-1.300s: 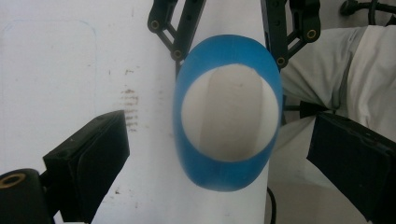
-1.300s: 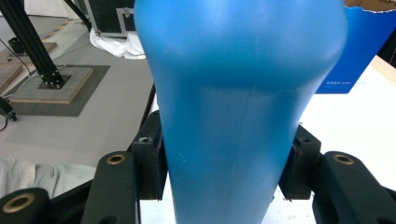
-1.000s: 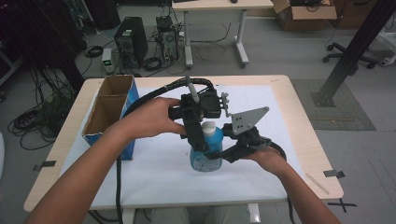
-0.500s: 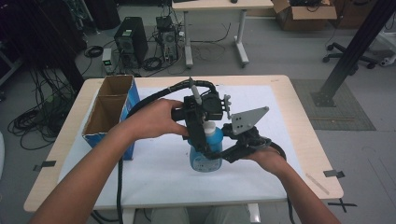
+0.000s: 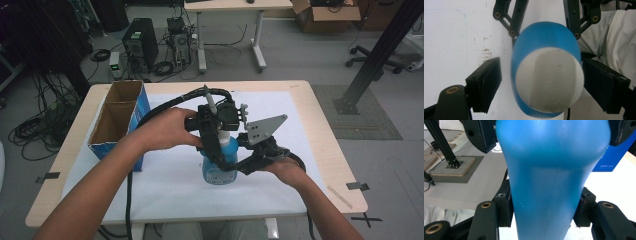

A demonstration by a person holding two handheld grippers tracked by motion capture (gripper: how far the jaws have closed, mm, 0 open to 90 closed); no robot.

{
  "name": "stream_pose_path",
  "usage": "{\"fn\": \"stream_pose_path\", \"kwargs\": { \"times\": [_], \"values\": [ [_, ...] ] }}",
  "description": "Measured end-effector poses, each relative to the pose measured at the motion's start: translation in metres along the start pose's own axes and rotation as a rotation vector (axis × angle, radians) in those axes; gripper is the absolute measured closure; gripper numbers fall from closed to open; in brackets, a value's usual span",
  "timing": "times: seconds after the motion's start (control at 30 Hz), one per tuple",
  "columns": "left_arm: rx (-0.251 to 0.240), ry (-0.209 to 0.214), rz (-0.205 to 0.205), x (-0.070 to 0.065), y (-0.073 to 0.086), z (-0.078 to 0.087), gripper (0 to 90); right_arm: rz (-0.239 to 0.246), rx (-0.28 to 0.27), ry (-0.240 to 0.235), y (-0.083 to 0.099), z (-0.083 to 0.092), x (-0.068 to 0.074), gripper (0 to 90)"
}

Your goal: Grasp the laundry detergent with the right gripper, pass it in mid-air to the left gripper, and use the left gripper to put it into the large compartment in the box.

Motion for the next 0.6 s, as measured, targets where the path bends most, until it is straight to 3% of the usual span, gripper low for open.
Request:
{"fn": "stream_pose_path", "kwargs": {
  "times": [0.6],
  "values": [
    [0.013, 0.008, -0.008, -0.001, -0.0007, -0.0032, 28.6, 0.001, 0.001, -0.002, 0.0019, -0.0013, -0.0007, 45.2]
  ]
}}
Point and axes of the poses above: each handheld gripper's, and its own axes: z roughly backward along the jaws, y roughly out of its underside, x roughly to its left, the point moved 4 cm from there along -z, roughly forward along the jaws, and after that the axes turned 15 degrees about z, right-handed, at the moved point
